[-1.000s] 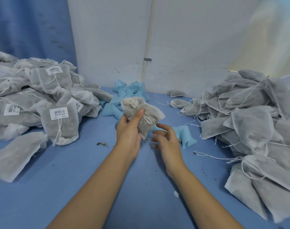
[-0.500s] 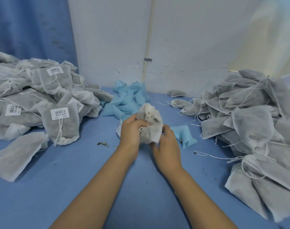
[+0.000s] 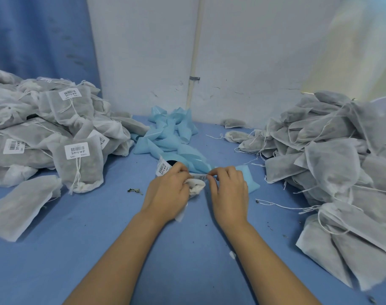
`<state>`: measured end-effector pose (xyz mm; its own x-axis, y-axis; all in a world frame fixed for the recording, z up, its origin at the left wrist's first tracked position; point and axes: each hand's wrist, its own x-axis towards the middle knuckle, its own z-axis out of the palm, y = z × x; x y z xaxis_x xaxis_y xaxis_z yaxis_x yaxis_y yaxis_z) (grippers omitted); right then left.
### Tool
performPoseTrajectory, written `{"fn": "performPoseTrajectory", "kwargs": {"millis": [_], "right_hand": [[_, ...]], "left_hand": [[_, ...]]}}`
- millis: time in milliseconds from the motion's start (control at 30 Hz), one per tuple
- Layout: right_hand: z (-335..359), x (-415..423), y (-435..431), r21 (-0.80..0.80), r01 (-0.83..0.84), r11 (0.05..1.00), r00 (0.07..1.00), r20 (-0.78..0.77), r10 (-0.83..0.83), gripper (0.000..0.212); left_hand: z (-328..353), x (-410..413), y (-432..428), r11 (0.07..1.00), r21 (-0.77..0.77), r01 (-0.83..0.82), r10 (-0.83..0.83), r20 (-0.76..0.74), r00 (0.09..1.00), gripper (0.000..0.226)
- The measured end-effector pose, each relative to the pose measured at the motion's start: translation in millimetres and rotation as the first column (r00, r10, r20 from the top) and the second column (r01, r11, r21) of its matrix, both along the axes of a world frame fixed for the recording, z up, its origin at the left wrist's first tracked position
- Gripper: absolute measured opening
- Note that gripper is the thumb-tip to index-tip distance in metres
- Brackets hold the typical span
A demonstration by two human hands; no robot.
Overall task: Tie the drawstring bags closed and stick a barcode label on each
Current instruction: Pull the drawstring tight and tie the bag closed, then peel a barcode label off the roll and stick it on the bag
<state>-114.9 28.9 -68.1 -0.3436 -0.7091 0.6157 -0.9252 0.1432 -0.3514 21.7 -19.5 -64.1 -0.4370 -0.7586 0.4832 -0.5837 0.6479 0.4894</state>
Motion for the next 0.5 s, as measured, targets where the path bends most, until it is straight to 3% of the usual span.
{"fn": "performPoseTrajectory", "kwargs": {"millis": [100,167,300,367,500], "right_hand": [[-1.3,-1.9,-0.3,0.002,-0.062,0.998,0.995,0.078,0.062,0.015],[-2.0,-1.1,0.7,-0.072,-0.141,0.987,0.947,0.282,0.156,0.02],[-4.9,2.0,-0.6,-0.134,-0.28,0.951,0.659,0.693,0.292,0.034],[-5.6,2.9,-2.6,-0.128,-0.362,0.923,0.558,0.763,0.325,0.035],[-4.0,2.1,-4.0,-0.194,-0.429,0.882,0.499,0.763,0.41,0.027]], "left_hand": [[-2.7,1.8,0.8,0.999,0.018,0.038,-0.037,-0.07,0.997,0.034],[-3.4,2.7,0.9,0.995,0.063,0.072,-0.063,-0.136,0.989,0.042],[-5.9,4.2,-0.7,0.988,0.098,0.119,-0.099,-0.184,0.978,0.048],[-6.8,3.1,-1.0,0.98,0.118,0.158,-0.131,-0.214,0.968,0.046],[-6.5,3.1,-2.9,0.947,0.21,0.242,-0.162,-0.338,0.927,0.044]]}}
